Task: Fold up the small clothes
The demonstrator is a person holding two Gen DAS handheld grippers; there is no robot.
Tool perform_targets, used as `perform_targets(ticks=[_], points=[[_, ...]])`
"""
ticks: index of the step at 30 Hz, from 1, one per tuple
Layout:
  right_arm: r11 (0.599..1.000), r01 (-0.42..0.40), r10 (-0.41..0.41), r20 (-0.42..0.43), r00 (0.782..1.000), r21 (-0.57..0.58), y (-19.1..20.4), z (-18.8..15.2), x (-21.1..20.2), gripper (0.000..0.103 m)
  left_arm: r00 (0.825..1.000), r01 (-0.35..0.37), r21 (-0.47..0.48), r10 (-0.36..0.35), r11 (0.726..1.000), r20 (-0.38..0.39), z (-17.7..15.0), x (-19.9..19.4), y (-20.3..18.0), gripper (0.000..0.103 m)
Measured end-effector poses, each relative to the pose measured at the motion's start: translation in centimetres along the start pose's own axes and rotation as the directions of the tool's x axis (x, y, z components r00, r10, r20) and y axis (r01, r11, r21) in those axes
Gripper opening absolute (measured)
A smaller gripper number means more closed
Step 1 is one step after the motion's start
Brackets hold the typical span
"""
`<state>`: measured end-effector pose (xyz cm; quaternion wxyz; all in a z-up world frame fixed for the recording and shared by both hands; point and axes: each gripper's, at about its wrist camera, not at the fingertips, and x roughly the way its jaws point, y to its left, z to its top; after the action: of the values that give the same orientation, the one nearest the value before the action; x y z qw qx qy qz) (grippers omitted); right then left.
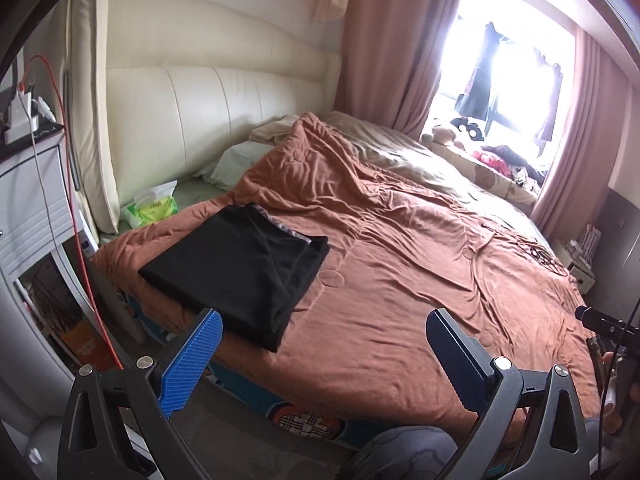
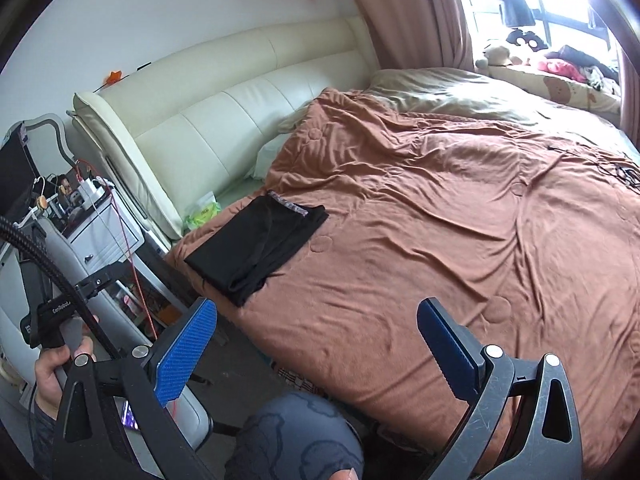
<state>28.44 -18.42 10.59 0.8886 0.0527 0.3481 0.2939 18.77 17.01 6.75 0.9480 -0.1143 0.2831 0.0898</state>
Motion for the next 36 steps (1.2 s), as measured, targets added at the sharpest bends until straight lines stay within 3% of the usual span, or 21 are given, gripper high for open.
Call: perform_targets(ticks=[8,17,27,36], points=[[0.997,0.076,-0.074,0.06,0.995,-0.029,0.4,-3.6,-6.9,0.101,0.999,0.025,-0.002,-0.025,1.0,0.038,-3.2,-4.0,-2.0,0.103],[0.992,0.119,-0.112,0.135,0.985,-0.05,1.7,-8.7,-12.8,0.101,0.995,0.057,0.061,-0.061,0.997,0.073,-6.5,-8.3,-4.7,0.103],[0.978,0.188,-0.168,0.196,0.966,-0.087,2.0,-14.1,-16.1,0.101,0.987,0.078,0.14,-0.095,0.987,0.127,-10.1,-11.6,-8.0,0.103],[0.973,0.225,-0.206,0.263,0.942,-0.046,0.5,-18.0,-17.7,0.101,0.976,0.086,0.19,-0.121,0.978,0.18,-12.7,-12.7,-10.6,0.103]])
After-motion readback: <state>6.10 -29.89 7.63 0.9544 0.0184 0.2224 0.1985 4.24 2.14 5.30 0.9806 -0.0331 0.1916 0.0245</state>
